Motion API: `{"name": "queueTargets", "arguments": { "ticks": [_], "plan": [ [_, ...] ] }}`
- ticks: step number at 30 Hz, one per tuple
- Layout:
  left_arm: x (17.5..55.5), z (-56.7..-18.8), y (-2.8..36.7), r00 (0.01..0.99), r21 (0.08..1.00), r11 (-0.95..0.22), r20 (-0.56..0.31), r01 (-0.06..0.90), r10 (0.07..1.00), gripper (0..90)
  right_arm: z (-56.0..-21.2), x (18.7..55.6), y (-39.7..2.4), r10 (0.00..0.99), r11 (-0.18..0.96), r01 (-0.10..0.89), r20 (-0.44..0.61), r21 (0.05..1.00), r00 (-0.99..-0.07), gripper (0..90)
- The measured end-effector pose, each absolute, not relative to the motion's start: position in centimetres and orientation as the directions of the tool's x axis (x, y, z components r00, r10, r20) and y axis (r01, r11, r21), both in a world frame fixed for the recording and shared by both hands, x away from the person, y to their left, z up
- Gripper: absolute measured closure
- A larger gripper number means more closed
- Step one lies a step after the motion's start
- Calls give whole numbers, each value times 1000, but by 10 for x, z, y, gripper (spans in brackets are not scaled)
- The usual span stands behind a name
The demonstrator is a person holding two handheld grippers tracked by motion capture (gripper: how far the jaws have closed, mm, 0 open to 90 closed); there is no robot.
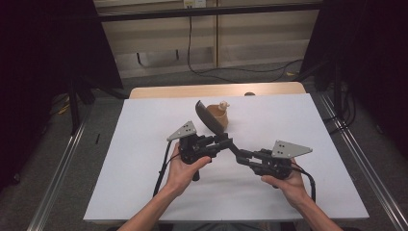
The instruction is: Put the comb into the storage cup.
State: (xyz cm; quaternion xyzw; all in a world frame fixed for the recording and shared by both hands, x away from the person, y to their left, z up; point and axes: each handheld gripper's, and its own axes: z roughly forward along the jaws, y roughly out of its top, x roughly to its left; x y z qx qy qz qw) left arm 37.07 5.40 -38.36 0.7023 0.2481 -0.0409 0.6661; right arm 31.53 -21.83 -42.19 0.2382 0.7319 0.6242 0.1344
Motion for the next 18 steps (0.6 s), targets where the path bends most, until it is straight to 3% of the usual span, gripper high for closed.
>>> {"name": "queueTargets", "arguments": {
  "ticks": [18],
  "plan": [
    [372,-384,53,870,899,10,-426,437,250,720,-425,317,-215,512,138,173,79,975,-856,727]
  ]
}}
